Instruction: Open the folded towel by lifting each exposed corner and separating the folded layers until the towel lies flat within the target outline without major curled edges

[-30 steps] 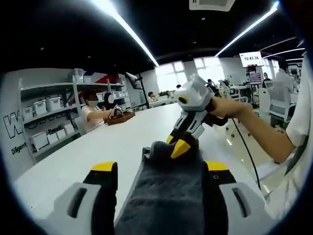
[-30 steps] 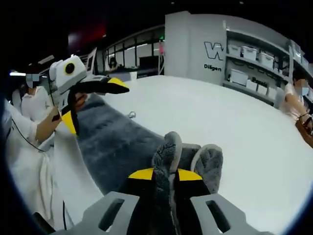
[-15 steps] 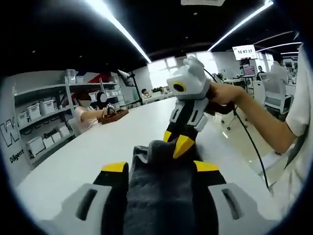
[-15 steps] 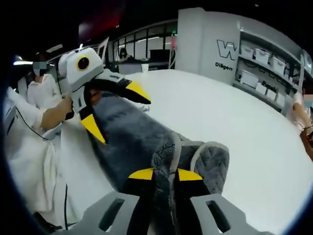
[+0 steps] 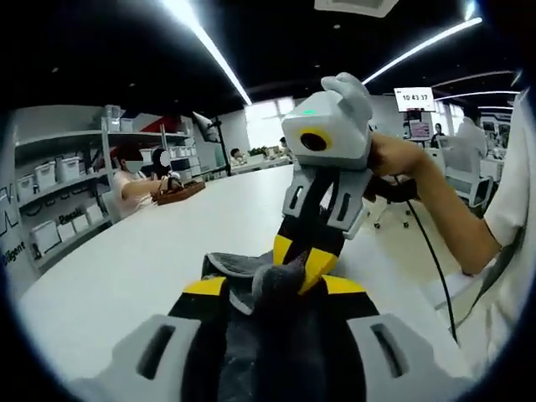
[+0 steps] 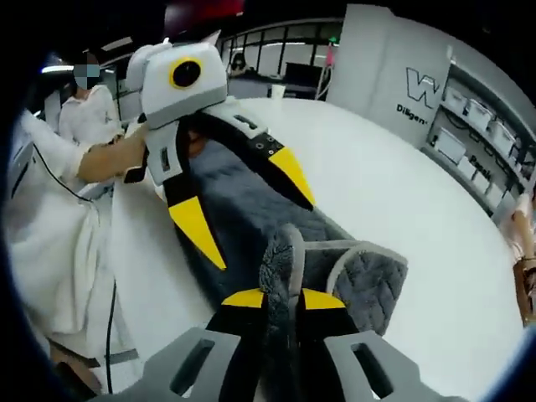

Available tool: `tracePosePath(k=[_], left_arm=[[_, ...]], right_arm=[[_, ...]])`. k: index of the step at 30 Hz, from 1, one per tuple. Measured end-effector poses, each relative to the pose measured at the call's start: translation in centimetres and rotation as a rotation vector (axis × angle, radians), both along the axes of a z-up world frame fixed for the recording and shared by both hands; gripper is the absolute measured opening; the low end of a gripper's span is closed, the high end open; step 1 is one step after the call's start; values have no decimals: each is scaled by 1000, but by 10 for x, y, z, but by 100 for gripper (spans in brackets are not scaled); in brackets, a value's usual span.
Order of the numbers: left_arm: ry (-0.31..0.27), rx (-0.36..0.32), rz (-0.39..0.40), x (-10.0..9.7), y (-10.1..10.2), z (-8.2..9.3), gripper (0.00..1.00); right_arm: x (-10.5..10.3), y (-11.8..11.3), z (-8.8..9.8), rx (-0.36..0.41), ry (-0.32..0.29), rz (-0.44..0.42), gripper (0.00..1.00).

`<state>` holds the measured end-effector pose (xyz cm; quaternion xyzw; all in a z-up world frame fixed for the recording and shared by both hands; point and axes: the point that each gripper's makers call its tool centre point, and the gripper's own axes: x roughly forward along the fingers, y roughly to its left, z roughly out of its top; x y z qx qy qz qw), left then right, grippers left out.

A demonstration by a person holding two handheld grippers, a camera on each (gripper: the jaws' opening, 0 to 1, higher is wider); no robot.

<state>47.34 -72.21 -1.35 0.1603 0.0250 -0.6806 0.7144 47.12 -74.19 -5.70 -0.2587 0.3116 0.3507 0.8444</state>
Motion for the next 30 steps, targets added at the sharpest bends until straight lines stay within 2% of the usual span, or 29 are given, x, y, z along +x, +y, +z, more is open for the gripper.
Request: tracePosePath(k=[1, 2, 3, 4, 5, 7, 10, 11, 13, 14, 15, 18, 20, 23, 25, 27, 28, 30], left_arm=[[-27, -17, -10, 1, -2, 2, 33], [-26, -29, -24, 0, -4, -1, 30], [-10, -27, -31, -1, -6, -4, 28], [40, -20, -42, -4, -7, -10, 28], [56, -15, -45, -4, -8, -14, 29], [63, -16, -52, -5, -8, -20, 29], [88, 5, -64, -8, -8, -31, 23], [86, 9, -66, -9, -7, -33, 18], [11, 63, -74, -9, 0, -39, 9], [-4, 39, -81, -11, -1, -36, 9], [0, 27, -79, -11, -1, -35, 9], [14, 35, -94, -14, -2, -38, 7], [28, 40, -91, -16, -1, -39, 7], [31, 47, -91, -17, -1, -41, 6], [9, 48, -92, -16, 0, -41, 6], [25, 51, -87, -15, 0, -42, 6], [52, 59, -76, -15, 1, -43, 5], [49, 58, -76, -15, 1, -44, 5]], right_arm=[[0, 0, 0, -29, -19, 20, 8], [-1, 1, 0, -35, -21, 26, 8], [-1, 2, -1, -33, -18, 26, 7], [-2, 4, -2, -37, -16, 35, 7], [-2, 4, -3, -54, -21, 55, 7], [-2, 4, -7, -79, -21, 75, 6], [-4, 1, -15, -124, -1, 90, 6], [-4, 1, -16, -129, -1, 97, 6], [-6, 4, -17, -163, -28, 163, 6], [-7, 7, -16, -185, -55, 208, 6], [-7, 6, -15, -212, -65, 219, 6], [-7, 5, -15, -218, -65, 209, 6], [-10, 5, -18, -259, -74, 252, 6], [-11, 7, -18, -256, -73, 255, 6], [-12, 7, -18, -249, -68, 253, 6], [-12, 7, -19, -252, -66, 255, 6], [-12, 7, -20, -248, -59, 252, 7], [-15, 9, -20, -200, -19, 215, 8]])
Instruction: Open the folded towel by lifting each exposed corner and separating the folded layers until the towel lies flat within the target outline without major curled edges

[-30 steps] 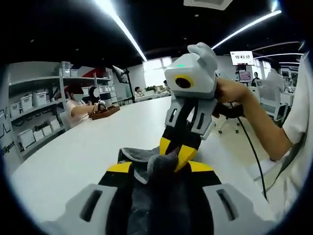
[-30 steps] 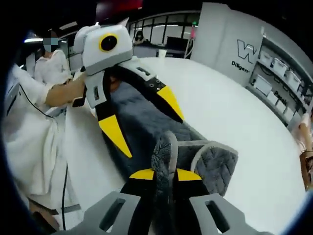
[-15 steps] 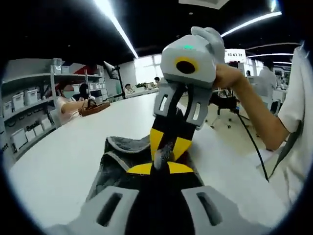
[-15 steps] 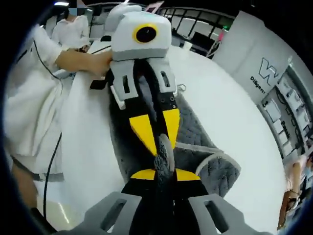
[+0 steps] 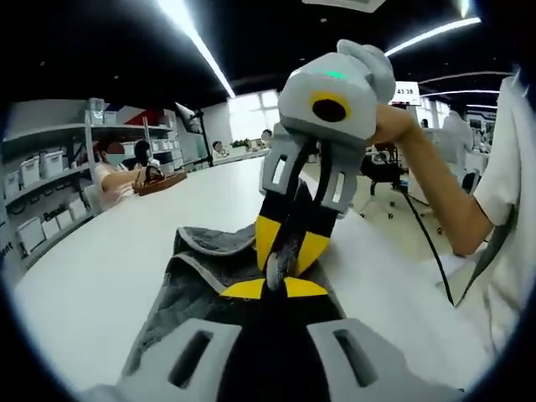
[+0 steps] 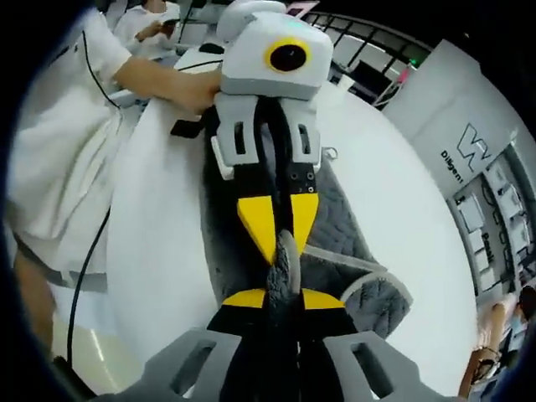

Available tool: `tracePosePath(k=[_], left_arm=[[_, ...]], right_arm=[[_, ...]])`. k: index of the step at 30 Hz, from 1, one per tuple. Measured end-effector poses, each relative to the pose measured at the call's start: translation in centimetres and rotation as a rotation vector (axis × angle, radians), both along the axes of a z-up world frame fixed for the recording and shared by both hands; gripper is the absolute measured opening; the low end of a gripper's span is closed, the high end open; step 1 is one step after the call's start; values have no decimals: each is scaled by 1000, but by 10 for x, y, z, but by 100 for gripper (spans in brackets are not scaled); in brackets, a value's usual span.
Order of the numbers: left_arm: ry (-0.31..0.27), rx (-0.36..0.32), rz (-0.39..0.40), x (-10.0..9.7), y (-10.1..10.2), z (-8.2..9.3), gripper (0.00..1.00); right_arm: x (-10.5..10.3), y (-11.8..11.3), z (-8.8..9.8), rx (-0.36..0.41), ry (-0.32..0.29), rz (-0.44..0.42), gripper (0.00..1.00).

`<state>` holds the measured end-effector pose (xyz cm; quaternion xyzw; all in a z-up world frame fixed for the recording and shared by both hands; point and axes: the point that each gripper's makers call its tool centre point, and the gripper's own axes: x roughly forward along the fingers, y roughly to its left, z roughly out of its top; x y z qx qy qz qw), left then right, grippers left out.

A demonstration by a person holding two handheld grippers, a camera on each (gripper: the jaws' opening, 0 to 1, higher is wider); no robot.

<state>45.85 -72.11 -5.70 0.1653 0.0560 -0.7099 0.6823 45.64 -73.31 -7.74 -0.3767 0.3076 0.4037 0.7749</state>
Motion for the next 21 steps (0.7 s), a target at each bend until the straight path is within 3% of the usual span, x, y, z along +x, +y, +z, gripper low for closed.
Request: tracePosePath(k=[1, 3, 6, 14, 16, 18, 21], left_arm=[[2, 1, 12, 2, 1, -1, 5], [3, 5, 27, 3, 2, -1, 5], [9, -10, 22, 2, 3, 3, 5], [-4, -13, 27, 0, 4, 4, 4], [-13, -11, 29, 0, 4, 4, 4], [-16, -10, 29, 0, 4, 4, 4], [-19, -4, 28, -2, 4, 3, 4]], right_arm=[[1, -1, 1, 21, 8, -36, 9], [0, -1, 3, 3, -18, 7, 10], [-2, -3, 8, 31, -23, 0, 10], [5, -13, 32, 191, -75, -97, 23], [10, -11, 39, 267, -106, -80, 26], [15, -16, 44, 316, -113, -119, 30], [26, -23, 59, 386, -172, -161, 35]])
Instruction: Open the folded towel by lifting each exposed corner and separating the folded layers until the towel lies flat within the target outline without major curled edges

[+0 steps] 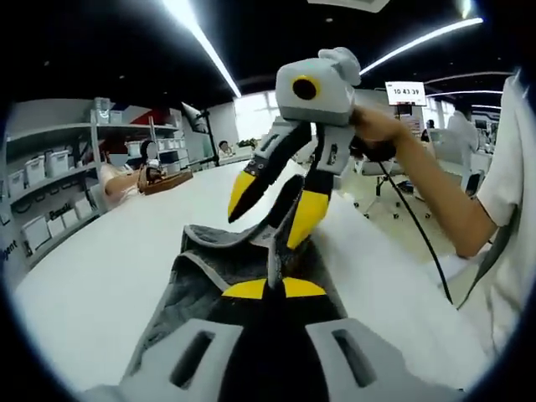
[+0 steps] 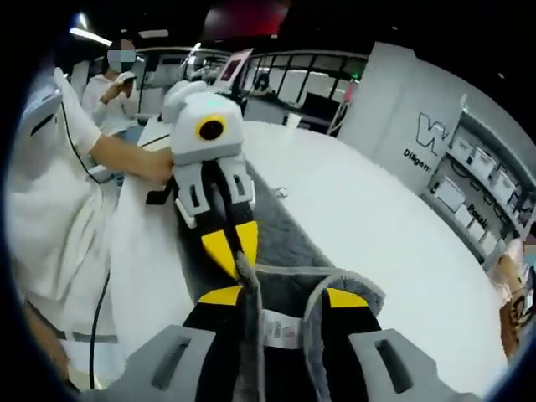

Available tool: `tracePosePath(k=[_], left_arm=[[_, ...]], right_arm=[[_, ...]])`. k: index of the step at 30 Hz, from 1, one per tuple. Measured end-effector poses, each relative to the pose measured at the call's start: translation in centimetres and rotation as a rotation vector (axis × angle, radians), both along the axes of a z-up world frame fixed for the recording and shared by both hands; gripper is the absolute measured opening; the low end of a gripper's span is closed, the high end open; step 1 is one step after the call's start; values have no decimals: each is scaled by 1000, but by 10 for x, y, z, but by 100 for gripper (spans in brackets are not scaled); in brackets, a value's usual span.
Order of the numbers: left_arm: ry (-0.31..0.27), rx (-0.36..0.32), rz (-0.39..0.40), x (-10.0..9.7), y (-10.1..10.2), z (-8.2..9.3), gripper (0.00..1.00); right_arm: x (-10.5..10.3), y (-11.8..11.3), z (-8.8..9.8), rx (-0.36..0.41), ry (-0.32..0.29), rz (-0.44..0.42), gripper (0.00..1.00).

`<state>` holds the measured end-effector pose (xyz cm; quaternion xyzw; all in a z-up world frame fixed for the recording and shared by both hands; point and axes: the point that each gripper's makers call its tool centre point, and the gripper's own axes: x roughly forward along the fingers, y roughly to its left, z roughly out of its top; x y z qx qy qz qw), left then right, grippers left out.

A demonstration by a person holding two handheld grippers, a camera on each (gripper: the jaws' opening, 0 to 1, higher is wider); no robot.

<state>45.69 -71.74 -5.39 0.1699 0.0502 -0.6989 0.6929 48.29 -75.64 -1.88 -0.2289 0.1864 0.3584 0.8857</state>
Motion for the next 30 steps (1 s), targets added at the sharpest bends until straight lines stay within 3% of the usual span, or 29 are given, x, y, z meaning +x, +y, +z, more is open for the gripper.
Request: tracePosePath(k=[1, 3, 5, 8, 10, 13, 19, 21, 23, 26, 30], left_arm=[[-6, 4, 1, 1, -1, 0, 4], [-14, 9, -1, 2, -2, -1, 4], [-22, 13, -5, 4, -3, -1, 4], [-41, 25, -4, 4, -4, -4, 4], [-73, 27, -3, 5, -5, -3, 4], [-82, 30, -9, 8, -6, -4, 4], [-51, 35, -12, 1, -6, -5, 4], [-54, 35, -14, -1, -7, -5, 4], [-59, 33, -19, -2, -7, -5, 4], [-87, 31, -28, -6, -8, -4, 4], [-72, 43, -32, -13, -9, -6, 4]], right_arm=[[5, -4, 4, 11, -19, -24, 35], [15, -21, 6, -43, -59, -89, 35], [20, -27, 2, -34, -31, -144, 38], [24, -17, -12, -73, -30, -85, 39], [24, -12, -21, -55, 20, -85, 36], [28, -4, -30, -58, 38, -68, 37], [32, -20, -46, -111, 81, -128, 26], [30, -24, -49, -83, 114, -147, 17], [27, -24, -49, -81, 107, -127, 1], [30, -25, -47, -47, 107, -136, 0], [33, -30, -52, -29, 123, -162, 0]])
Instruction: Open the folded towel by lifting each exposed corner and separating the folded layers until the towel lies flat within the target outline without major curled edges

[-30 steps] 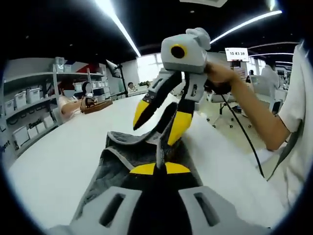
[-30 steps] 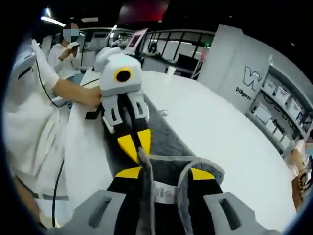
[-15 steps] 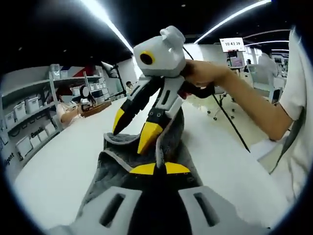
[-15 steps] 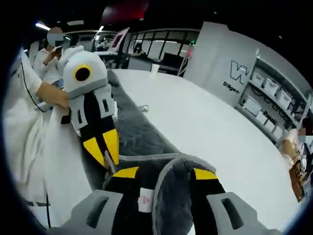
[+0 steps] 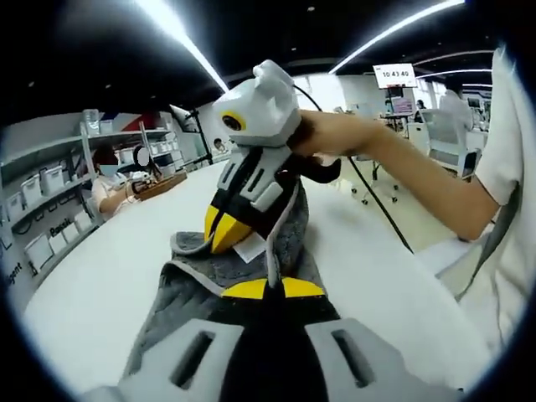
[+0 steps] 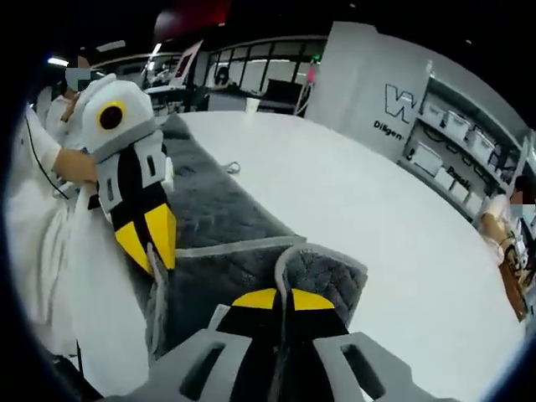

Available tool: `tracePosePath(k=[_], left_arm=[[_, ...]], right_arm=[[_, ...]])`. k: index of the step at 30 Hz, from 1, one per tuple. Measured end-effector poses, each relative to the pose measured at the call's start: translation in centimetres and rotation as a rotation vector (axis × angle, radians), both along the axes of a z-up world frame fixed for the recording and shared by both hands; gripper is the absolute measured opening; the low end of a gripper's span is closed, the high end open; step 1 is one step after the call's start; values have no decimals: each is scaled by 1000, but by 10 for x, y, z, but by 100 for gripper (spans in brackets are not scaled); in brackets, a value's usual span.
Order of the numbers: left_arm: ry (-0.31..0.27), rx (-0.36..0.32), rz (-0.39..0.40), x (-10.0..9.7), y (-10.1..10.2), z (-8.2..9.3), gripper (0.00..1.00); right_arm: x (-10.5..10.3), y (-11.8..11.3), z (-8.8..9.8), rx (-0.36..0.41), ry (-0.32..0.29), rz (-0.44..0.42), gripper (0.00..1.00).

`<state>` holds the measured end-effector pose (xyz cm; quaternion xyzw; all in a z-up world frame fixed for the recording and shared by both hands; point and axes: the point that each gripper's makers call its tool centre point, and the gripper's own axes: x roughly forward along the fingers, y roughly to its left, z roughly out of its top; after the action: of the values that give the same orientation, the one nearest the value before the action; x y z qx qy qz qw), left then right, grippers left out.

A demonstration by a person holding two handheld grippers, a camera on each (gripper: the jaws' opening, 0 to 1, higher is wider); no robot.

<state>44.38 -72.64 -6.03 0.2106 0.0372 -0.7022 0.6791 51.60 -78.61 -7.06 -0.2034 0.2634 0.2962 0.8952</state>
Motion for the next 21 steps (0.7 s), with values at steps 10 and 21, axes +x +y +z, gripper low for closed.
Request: tracePosePath(k=[10, 21], left_arm=[[23, 19, -56, -29, -10, -3, 3], [180, 74, -163, -82, -32, -21, 3]], right_arm=[[14, -38, 26, 72, -110, -195, 0], [18, -53, 50, -14, -282, -150, 0]])
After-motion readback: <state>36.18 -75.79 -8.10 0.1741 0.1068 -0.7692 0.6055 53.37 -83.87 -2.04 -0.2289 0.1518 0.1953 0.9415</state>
